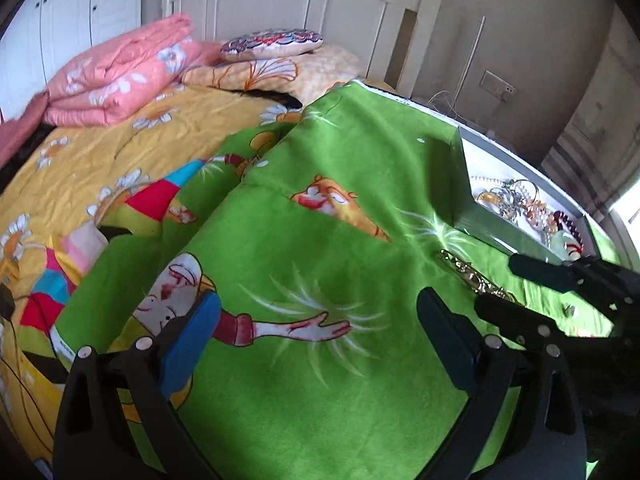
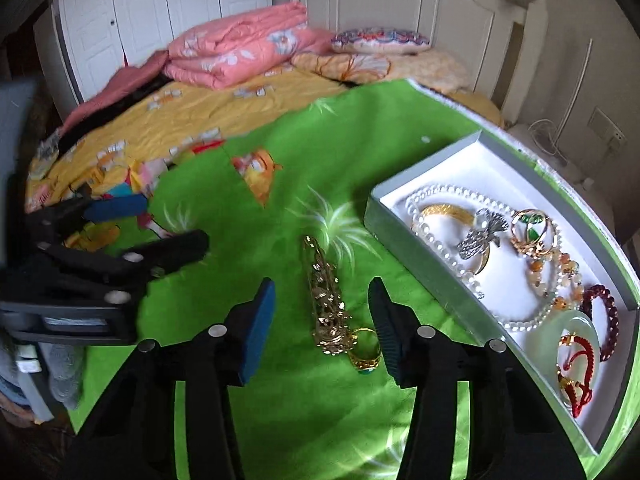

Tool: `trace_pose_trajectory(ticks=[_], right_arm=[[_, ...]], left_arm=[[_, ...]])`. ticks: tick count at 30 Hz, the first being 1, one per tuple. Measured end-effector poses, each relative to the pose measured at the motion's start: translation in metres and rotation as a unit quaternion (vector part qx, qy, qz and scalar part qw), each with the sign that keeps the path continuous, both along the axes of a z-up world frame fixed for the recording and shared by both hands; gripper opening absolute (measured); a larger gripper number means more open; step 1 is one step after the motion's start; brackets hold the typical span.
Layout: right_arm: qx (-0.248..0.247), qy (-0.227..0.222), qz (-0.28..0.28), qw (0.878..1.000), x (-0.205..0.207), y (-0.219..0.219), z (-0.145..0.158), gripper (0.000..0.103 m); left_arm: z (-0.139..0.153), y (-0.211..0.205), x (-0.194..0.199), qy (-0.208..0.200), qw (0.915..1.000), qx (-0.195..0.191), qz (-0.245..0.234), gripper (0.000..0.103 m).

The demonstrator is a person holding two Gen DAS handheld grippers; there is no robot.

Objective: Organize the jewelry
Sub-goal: 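Grasp the gold dragon pendant with the right tool and lift it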

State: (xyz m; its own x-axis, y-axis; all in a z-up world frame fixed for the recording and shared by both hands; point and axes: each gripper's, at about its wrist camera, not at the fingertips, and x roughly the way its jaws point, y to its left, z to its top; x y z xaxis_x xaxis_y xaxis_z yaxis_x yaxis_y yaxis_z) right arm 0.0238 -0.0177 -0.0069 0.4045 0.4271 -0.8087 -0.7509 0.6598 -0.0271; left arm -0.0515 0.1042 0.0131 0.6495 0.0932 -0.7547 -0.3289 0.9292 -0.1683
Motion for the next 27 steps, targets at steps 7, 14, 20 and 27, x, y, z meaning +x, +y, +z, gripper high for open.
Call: trace_pose_trajectory(ticks=[7,14,20,27], right_arm=[[-0.016,-0.012,0.021,1.0,-0.017,0.003,-0.003,0.02],[0.058,-0.05,-0.002,0.997,-0.049,-0.024,0.026,0.02],[0.093,-0.078,-0.041,0.992,-0.076,-0.076,0.044,0.02],[0.122,-0.094,-0.134,0.979,-0.104,-0.163,0.038,0.021]], left_arm=[[0.001,-0.005,0.0,-0.002,0.9998,0.018,-0.009,0.098],[0.001,-0.005,0.0,-0.004,0.9998,0.019,-0.009,0.098],[0.001,-0.006,0.0,-0.003,0.9997,0.022,-0.01,0.098],[0.0,-0.009,0.002,0.003,0.9994,0.031,-0.014,0.098]])
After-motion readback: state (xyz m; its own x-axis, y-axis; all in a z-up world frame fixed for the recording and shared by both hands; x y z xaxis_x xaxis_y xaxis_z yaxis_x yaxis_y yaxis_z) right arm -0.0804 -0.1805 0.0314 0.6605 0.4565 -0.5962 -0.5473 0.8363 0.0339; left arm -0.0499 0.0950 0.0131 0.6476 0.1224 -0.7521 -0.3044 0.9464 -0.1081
